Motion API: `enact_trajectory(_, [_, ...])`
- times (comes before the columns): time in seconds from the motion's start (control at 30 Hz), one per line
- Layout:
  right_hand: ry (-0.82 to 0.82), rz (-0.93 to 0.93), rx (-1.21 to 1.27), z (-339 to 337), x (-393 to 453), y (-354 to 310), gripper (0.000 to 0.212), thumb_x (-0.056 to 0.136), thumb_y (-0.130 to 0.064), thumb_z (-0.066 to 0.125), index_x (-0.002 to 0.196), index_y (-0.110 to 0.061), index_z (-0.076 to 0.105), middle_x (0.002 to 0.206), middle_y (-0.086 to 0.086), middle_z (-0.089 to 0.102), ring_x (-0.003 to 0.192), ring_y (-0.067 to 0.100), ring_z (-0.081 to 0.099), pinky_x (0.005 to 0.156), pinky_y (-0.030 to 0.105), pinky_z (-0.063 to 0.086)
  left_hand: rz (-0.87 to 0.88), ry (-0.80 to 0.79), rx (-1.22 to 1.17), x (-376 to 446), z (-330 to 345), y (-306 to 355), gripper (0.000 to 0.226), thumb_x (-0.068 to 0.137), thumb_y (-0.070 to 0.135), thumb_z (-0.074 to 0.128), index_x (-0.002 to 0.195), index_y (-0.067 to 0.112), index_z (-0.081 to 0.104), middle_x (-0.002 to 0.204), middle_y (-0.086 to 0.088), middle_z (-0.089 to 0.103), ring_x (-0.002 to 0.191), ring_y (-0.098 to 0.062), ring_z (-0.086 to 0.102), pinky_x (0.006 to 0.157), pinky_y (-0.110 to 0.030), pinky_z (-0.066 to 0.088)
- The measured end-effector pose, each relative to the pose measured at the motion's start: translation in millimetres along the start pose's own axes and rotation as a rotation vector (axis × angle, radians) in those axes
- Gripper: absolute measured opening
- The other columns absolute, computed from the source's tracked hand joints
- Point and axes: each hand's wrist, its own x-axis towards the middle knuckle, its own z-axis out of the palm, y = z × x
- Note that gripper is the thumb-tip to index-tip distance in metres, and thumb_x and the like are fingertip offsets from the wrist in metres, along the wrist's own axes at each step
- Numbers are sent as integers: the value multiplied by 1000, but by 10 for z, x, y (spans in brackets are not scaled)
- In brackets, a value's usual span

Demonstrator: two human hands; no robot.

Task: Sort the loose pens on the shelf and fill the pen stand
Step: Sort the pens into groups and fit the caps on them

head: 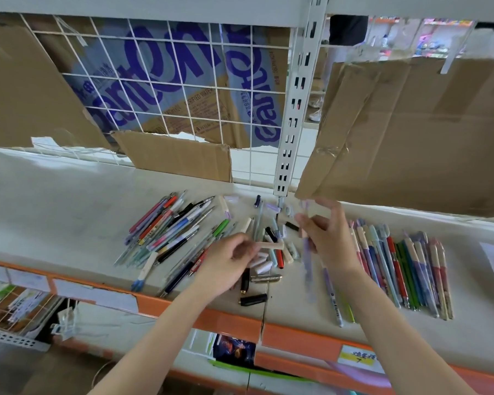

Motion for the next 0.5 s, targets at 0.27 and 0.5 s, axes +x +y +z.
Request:
enact_trajectory(0.27, [-257, -40, -783, -185, -133, 321, 38, 95, -16, 47, 131, -12, 36, 91, 7, 57, 77, 20, 57, 64, 28, 47, 28, 237, 377, 138, -159, -278, 8, 92, 21, 56, 96, 16, 60, 93, 6, 59, 84, -8, 56, 73, -22, 44])
enact_trajectory(0.5, [-262, -58, -1076, -170, -122, 282, 37, 96, -22, 40, 133, -16, 38, 127, 10, 39, 118, 26, 44, 86, 33, 45, 203, 287, 615, 812, 99, -109, 10, 92, 16, 54, 97, 9, 59, 98, -6, 57, 85, -14, 54, 79, -28, 51])
